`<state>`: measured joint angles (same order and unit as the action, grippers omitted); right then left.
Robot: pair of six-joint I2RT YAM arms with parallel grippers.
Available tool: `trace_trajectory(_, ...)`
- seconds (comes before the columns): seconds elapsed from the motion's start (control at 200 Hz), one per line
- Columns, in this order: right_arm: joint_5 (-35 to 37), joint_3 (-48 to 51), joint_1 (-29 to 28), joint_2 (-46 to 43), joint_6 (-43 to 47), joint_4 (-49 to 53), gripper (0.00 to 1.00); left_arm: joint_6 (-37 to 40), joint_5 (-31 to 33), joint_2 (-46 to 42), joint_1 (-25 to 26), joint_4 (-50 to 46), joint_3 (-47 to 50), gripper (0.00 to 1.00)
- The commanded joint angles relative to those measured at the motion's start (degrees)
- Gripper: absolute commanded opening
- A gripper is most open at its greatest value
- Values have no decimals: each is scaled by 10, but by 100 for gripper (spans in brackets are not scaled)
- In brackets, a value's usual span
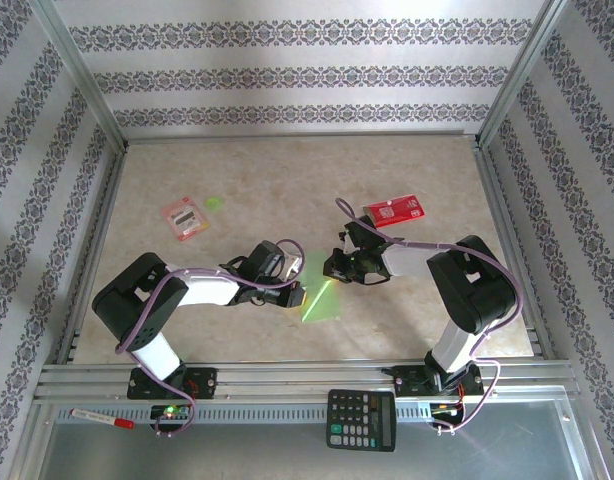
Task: Fold a paper plane with a square sheet of paper (pick it up from the middle)
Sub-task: Fold the triangle at the bottom-center of the table.
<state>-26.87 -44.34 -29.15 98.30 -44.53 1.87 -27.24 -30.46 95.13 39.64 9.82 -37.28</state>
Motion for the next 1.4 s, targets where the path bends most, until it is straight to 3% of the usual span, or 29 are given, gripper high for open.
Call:
trace_trajectory(0.0,16,7,-8,9,12,15,11,10,-2,11,-6,-19,-8,0)
trace_trajectory(0.375,12,-4,-7,2,20,23,13,20,13,19,-6,-42,-7,0)
trace_trajectory(0.924,1,-34,10,-67,48,76,26,29,20,48,-6,-71,-16,0)
trace_trajectory(1.169,6,26,6,-149,12,72,25,24,24,63,-6,-82,-22,0)
trace_trajectory(1.399,28,111,-61,-219,-63,24,21,14,30,75,-5,-98,-28,0)
